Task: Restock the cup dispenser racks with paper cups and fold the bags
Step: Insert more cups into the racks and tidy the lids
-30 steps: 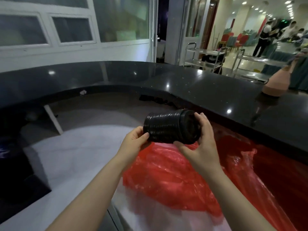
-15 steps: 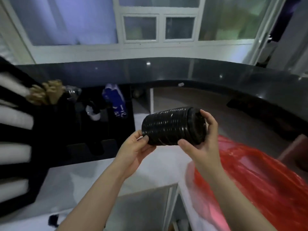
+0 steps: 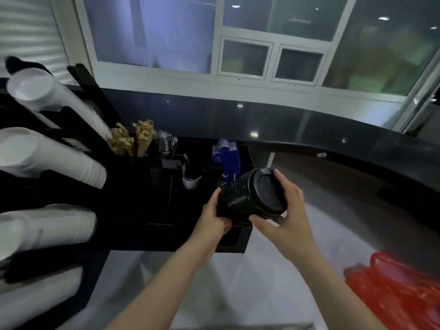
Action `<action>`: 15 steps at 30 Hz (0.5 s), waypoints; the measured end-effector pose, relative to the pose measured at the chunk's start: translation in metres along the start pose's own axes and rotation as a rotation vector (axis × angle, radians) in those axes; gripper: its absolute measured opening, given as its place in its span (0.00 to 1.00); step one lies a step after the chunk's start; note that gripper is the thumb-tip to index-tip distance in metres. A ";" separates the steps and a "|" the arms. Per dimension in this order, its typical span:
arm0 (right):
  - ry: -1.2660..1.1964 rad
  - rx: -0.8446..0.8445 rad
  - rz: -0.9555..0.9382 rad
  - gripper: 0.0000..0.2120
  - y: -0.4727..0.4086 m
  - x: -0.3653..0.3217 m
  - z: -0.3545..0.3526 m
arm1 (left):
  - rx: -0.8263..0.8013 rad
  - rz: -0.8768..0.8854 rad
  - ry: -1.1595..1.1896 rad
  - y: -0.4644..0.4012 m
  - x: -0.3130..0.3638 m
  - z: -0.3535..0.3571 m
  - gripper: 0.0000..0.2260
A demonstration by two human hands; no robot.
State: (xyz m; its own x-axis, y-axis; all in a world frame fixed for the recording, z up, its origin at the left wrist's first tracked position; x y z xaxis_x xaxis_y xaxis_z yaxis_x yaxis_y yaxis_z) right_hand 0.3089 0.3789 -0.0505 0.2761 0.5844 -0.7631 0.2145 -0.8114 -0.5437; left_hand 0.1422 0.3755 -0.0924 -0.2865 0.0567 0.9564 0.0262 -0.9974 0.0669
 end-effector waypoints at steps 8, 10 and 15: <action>-0.017 0.027 0.034 0.41 -0.021 0.017 0.005 | 0.055 -0.070 -0.125 -0.031 -0.023 -0.019 0.27; -0.001 -0.002 0.037 0.40 -0.026 0.018 0.004 | 0.071 -0.060 -0.226 -0.033 -0.025 -0.023 0.24; 0.071 -0.094 0.025 0.40 -0.041 0.022 0.007 | 0.142 0.023 -0.400 -0.035 -0.020 -0.027 0.22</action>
State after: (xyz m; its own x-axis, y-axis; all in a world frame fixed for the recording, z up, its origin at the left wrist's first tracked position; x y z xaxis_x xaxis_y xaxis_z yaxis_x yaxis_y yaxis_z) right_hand 0.3002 0.4246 -0.0476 0.3477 0.5661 -0.7474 0.2931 -0.8228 -0.4868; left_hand 0.1209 0.4083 -0.1213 0.1092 0.0750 0.9912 0.1678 -0.9842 0.0559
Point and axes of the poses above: each hand's wrist, its own y-axis away from the middle knuckle, its own z-axis out of the palm, x = y × z, the point moved 2 cm from there along -y, towards the middle knuckle, and after that the axes turned 3 degrees about -z, right-handed, at the moved point
